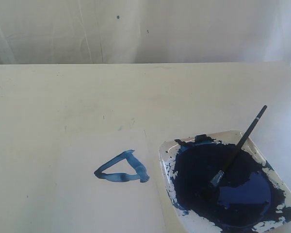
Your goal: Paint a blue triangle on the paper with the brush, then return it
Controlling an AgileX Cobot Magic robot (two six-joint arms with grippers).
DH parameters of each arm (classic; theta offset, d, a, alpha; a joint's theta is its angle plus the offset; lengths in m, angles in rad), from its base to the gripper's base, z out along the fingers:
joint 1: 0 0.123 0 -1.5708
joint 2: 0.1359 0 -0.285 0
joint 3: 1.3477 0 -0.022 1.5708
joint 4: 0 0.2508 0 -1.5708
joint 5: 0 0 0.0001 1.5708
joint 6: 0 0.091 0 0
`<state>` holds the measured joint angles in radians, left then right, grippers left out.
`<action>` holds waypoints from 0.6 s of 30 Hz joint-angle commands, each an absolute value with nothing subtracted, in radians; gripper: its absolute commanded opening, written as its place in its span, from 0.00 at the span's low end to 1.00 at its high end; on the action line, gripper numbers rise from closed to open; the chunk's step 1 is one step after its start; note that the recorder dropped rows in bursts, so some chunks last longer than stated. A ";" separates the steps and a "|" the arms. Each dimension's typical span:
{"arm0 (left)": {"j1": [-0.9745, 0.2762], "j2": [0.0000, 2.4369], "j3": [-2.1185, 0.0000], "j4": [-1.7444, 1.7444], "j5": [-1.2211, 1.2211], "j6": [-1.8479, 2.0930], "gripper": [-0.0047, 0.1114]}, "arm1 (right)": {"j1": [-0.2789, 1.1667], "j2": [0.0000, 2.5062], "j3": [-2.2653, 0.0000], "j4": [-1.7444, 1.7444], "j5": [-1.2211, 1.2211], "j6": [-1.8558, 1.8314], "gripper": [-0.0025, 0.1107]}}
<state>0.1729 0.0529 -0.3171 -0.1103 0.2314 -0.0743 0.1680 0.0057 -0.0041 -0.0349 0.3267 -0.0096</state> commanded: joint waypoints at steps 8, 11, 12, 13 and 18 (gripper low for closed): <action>0.177 0.000 0.000 -0.088 0.150 -0.094 0.04 | 0.170 0.000 0.000 -0.035 0.316 -0.016 0.02; 0.177 0.000 0.000 -0.069 0.231 -0.067 0.04 | 0.170 0.000 0.000 -0.035 0.318 -0.016 0.02; 0.177 0.000 0.000 -0.066 0.231 -0.064 0.04 | 0.170 0.000 0.000 -0.035 0.318 -0.016 0.02; 0.177 0.000 0.000 -0.066 0.231 -0.059 0.04 | 0.170 0.000 0.000 -0.035 0.318 -0.016 0.02; 0.133 0.000 0.000 -0.051 0.231 -0.049 0.04 | 0.170 0.000 0.000 -0.035 0.318 -0.016 0.02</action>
